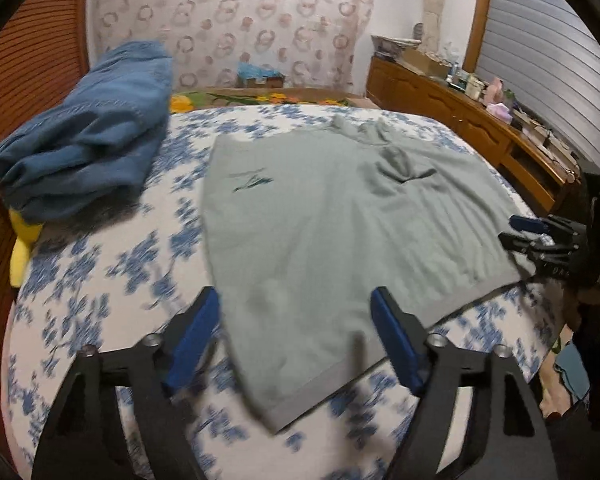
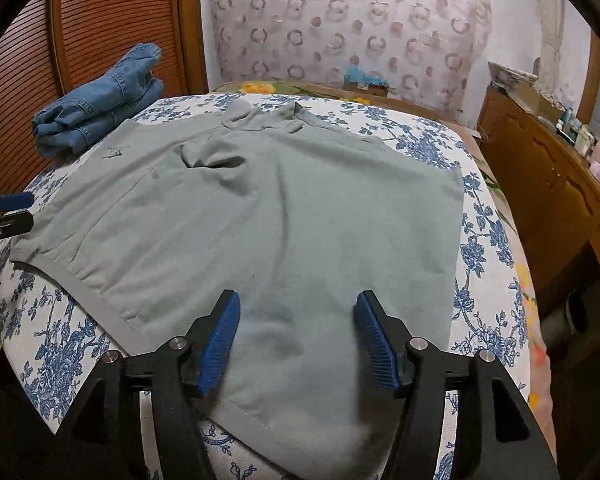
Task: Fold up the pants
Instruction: 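Grasp the sweatshirt hem with the left gripper and lift it toward the collar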
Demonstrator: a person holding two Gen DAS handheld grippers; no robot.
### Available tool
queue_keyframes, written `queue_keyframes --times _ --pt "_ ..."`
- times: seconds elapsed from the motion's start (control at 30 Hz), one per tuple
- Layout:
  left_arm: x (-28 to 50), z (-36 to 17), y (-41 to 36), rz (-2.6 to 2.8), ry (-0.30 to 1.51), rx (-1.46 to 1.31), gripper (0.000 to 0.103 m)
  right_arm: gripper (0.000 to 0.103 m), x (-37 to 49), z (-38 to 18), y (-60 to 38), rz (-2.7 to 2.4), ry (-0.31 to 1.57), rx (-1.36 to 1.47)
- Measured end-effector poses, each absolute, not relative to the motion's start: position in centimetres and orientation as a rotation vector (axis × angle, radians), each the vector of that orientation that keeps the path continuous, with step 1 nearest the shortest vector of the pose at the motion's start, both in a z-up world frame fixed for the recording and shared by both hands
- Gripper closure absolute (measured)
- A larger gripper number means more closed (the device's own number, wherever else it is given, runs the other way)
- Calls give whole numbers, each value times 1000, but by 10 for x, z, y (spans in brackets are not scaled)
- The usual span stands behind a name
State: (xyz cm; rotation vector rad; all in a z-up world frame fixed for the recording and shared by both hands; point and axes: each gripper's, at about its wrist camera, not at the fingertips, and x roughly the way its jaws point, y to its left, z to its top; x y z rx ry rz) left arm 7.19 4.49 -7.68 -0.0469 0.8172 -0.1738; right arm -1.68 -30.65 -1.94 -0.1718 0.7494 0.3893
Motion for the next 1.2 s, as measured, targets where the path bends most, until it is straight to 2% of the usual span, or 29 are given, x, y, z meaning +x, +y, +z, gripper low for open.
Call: queue_keyframes --times 0.1,0.2,0.5,0.53,0.57,0.6,0.67,1.2 --pt "65 -84 55 -173 833 -58 47 40 -18 -25 -306 386 748 -173" --pt "58 -91 59 -163 850 -57 53 40 -1 -23 -294 383 750 -178" --pt "52 -97 60 -139 850 -37 65 40 -3 -21 -293 380 752 -181" --pt "52 -97 60 -140 848 -39 70 40 9 -22 -287 379 752 -184" --pt "52 -97 60 -164 844 -57 82 40 32 -25 -274 377 753 -186" --pt "52 -97 60 -207 842 -87 90 40 42 -27 -267 376 754 -186" --pt "53 -93 59 -239 834 -121 95 40 41 -27 -268 376 754 -184" --pt "94 -38 -34 -416 766 29 98 40 32 -8 -289 401 661 -109"
